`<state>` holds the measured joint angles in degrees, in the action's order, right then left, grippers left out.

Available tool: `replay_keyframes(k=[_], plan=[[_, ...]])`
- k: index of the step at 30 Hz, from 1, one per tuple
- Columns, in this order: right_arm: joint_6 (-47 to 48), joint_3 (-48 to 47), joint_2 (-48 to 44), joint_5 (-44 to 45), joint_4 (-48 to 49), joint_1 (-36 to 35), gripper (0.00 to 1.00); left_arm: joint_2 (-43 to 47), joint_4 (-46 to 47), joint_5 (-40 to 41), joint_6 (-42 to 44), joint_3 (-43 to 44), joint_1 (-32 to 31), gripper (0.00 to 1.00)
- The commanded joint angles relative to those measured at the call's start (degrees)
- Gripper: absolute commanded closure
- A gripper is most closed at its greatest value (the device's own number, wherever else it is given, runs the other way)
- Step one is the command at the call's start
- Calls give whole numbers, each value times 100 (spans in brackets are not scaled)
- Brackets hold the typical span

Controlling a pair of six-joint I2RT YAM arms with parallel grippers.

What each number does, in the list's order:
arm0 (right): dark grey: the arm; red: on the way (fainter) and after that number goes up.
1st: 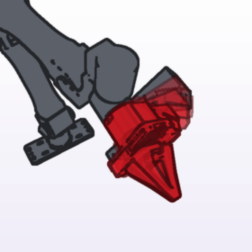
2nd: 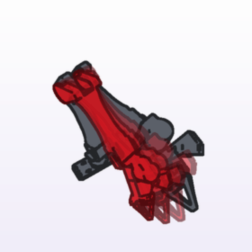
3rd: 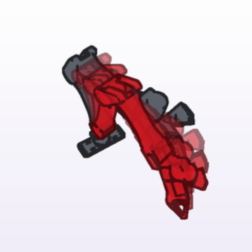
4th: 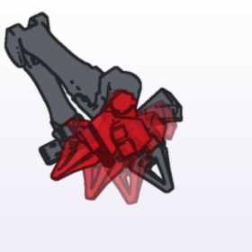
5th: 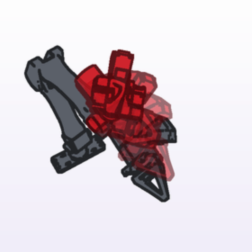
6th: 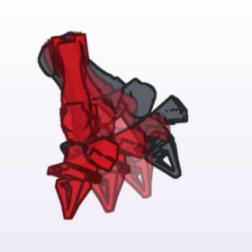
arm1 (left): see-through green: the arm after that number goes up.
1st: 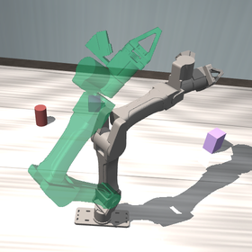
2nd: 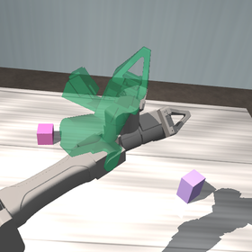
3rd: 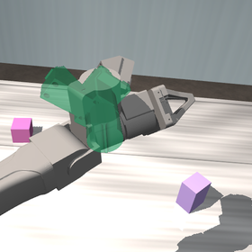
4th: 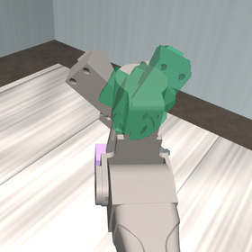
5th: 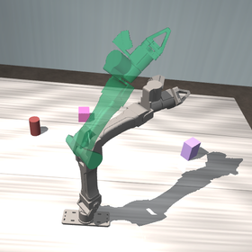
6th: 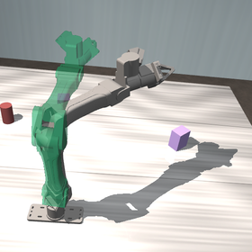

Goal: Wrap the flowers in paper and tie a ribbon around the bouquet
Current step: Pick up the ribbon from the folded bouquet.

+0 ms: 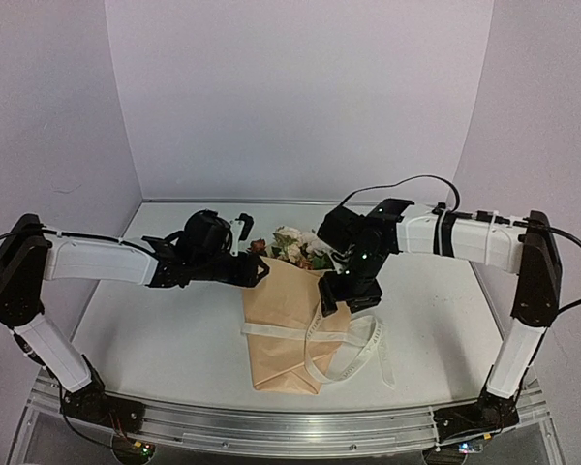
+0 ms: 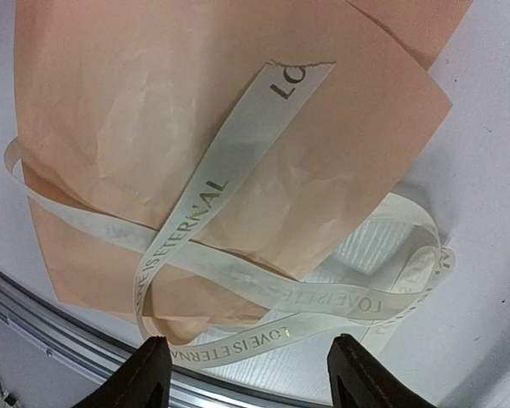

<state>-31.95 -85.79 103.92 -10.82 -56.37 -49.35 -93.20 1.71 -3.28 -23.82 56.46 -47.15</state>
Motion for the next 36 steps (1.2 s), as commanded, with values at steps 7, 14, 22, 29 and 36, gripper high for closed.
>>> replay_keyframes(k=[7, 14, 22, 29, 36], plan=[[-673, -1056, 1120, 823, 41, -759, 35, 1254, -543, 596, -579, -953, 312, 47], [-704, -1279, 1566, 722, -90, -757, 40, 1497, -516, -54, -193, -1181, 307, 48], [-640, -1393, 1741, 678, -148, -768, 49, 1291, -745, -519, 483, -974, 183, 49], [-504, -1332, 1679, 706, -201, -755, 85, 1077, -827, -866, 936, -749, 134, 50], [-122, -1206, 1207, 524, -200, -759, 100, 929, -856, -1329, 1598, -701, 136, 53]])
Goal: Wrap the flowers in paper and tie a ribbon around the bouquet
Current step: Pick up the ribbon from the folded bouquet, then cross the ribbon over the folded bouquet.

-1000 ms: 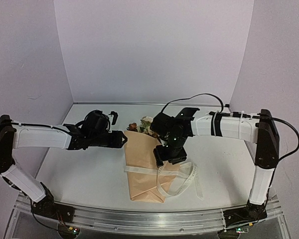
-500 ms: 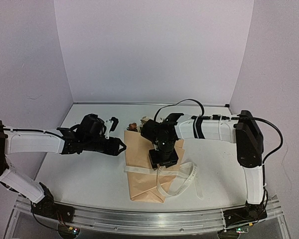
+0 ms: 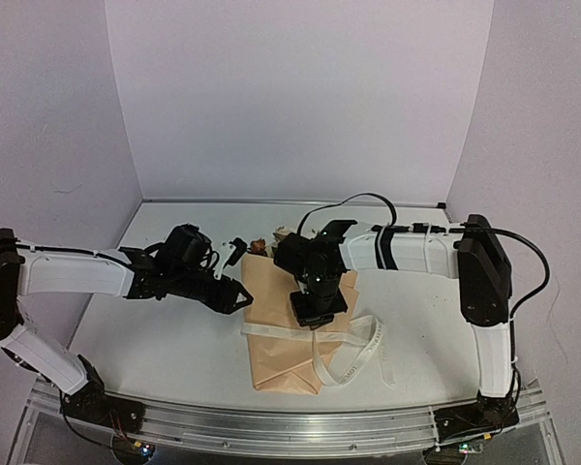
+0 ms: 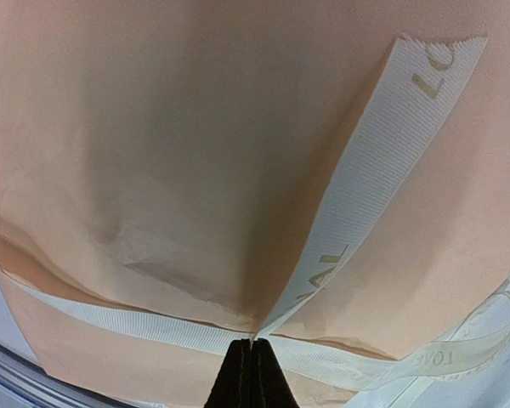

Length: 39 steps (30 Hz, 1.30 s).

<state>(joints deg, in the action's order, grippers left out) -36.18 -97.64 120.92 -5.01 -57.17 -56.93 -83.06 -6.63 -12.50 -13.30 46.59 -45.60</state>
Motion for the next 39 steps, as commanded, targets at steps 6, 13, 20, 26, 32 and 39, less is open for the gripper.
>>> replay_keyframes(k=[6, 13, 20, 26, 32, 39], plan=[[793, 470, -1195, -989, 247, 1, 100, -130, 34, -830, 825, 246, -25, 53], [823, 590, -1431, -2689, 523, 0, 100, -273, 112, -1359, 1089, 228, -27, 53], [471, 1273, -1829, -2716, 552, -3, 100, -560, -60, -1314, 1682, 455, -112, 52], [310, 1808, -2152, -2805, 723, -2, 100, -959, -413, -986, 2057, 850, -349, 52], [154, 2024, -2285, -2931, 778, 2, 100, -1423, -1012, -630, 2281, 1281, -571, 53], [99, 2254, -2376, -2830, 915, -1, 100, -1706, -1295, -350, 2404, 1513, -720, 53]])
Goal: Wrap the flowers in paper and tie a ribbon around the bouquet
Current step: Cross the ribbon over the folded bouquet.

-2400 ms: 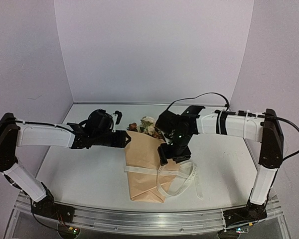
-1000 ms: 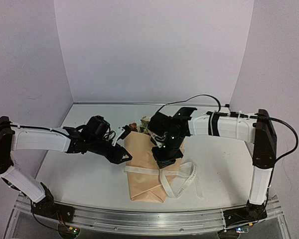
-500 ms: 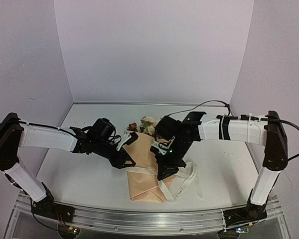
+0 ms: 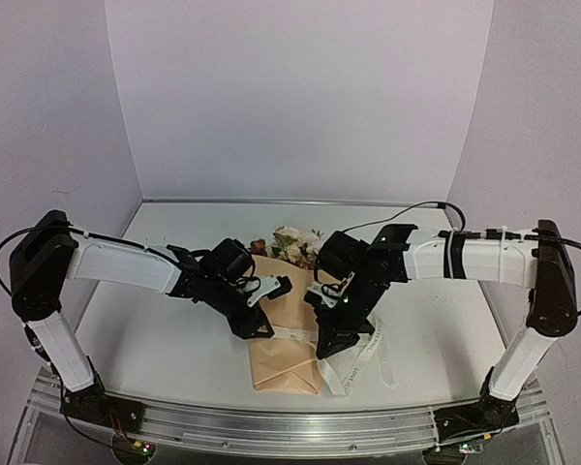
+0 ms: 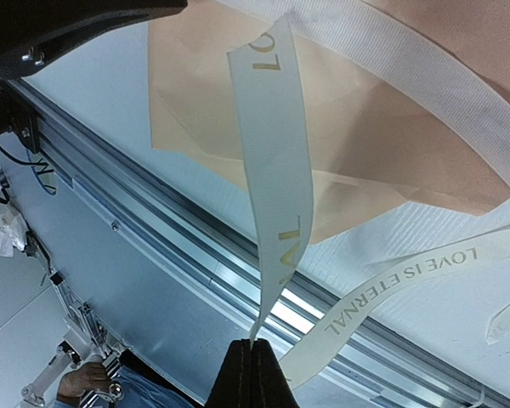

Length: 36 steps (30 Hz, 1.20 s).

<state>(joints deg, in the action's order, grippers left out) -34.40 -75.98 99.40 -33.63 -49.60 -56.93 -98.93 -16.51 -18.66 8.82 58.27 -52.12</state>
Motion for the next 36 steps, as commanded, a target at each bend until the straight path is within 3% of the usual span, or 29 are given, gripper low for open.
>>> replay_keyframes(k=[1, 8, 17, 36], plan=[[-83, 104, -215, 39, 176, 2, 100, -155, -339, 288, 197, 375, -88, 54], [-68, 112, -152, 124, 229, 4, 100, -264, -429, 344, 191, 498, -141, 66], [51, 39, 61, 65, 245, 3, 100, -284, -456, 396, 157, 593, -141, 99], [-348, -257, 816, 53, 558, 1, 100, 362, 236, 178, -123, 42, 159, 100]])
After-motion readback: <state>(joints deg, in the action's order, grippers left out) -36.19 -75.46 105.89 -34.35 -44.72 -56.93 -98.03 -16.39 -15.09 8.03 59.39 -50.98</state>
